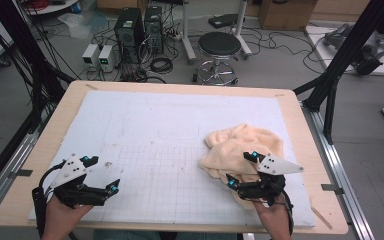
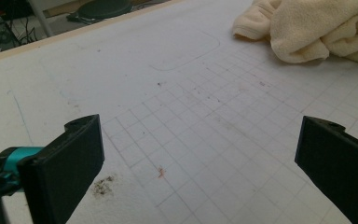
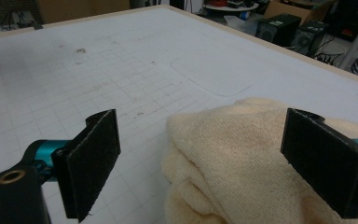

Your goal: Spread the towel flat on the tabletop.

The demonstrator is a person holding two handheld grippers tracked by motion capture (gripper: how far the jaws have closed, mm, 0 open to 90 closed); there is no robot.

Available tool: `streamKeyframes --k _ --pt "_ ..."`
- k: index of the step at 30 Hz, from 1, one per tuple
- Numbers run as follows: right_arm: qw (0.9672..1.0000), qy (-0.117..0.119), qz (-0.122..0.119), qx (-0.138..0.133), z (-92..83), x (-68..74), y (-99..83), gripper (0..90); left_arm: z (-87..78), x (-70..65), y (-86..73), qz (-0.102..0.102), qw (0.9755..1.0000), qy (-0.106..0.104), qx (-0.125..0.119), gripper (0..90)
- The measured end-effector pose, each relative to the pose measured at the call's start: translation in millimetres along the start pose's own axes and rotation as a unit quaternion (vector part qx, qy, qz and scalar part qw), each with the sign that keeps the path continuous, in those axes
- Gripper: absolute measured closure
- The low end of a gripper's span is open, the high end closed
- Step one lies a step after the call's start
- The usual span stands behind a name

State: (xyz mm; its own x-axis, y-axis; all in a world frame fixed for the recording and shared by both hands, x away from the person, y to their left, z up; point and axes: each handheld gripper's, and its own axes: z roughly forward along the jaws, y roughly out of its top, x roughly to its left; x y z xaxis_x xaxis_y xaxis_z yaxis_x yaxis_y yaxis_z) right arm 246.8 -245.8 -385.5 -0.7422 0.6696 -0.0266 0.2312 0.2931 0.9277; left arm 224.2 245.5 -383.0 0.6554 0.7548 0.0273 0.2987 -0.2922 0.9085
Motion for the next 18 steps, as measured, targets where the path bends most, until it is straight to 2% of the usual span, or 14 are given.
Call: streamKeyframes --k 5,13,18 --pt "1.0000 -0.002 0.001 -0.002 -2.0 -0.5 -0.8 11.0 1.1 0.7 0.6 0.007 1.0000 0.001 0.002 1.7" --pt "1.0000 0.000 0.003 -0.003 1.6 -4.1 -0.9 10.9 4.6 3.0 0.1 0.002 1.0000 0.002 0.004 1.8" --pt "1.0000 -0.004 -0.001 -0.005 -3.9 -5.8 3.7 11.0 5.4 3.6 0.3 -0.005 1.0000 0.003 -0.001 1.8"
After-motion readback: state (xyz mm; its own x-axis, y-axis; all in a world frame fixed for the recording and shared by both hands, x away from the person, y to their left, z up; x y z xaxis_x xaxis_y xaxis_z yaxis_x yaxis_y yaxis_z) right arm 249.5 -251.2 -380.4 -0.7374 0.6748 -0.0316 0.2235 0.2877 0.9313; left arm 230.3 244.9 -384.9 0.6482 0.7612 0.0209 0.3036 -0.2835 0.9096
